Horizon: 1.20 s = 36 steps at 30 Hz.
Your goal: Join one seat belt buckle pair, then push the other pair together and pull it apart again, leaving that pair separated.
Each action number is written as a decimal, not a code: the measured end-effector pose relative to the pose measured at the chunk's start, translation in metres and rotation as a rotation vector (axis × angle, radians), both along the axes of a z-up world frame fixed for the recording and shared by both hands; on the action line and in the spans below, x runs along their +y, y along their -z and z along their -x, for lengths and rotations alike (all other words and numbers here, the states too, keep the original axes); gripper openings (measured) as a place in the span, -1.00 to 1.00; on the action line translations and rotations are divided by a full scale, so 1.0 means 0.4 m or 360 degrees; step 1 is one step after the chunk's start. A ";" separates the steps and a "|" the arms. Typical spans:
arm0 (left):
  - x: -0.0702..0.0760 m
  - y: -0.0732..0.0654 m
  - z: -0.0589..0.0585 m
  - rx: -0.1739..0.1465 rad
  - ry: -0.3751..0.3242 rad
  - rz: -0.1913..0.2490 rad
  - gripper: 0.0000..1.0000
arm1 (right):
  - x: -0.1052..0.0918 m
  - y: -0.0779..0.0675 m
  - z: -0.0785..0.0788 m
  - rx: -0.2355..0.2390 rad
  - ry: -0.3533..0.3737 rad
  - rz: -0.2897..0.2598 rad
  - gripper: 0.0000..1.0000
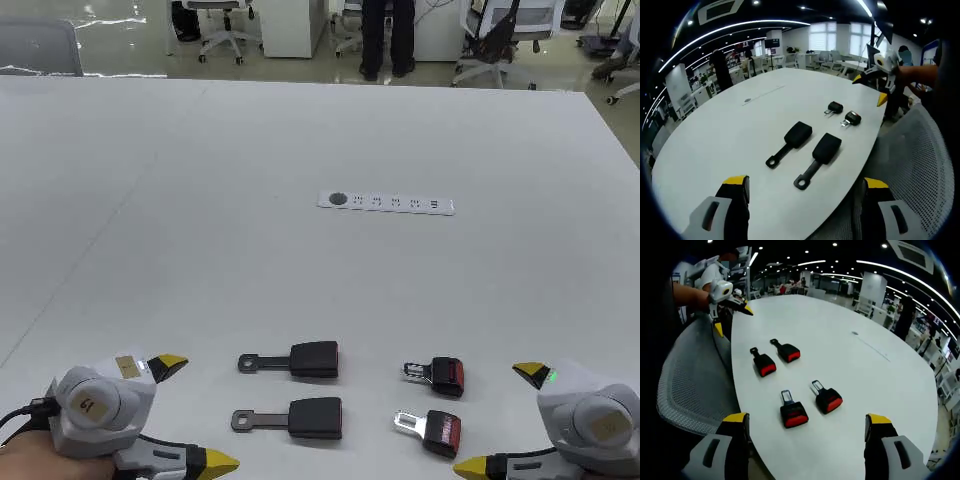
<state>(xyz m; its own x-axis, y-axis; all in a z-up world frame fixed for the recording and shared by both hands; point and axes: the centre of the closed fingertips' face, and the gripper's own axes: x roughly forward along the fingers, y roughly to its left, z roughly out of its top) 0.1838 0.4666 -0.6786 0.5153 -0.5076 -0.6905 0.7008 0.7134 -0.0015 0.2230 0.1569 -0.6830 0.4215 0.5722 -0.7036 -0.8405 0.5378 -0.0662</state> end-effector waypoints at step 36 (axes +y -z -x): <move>0.004 -0.008 -0.004 -0.0025 0.0005 -0.0052 0.80 | -0.005 0.021 0.013 -0.0022 0.0014 -0.0015 0.86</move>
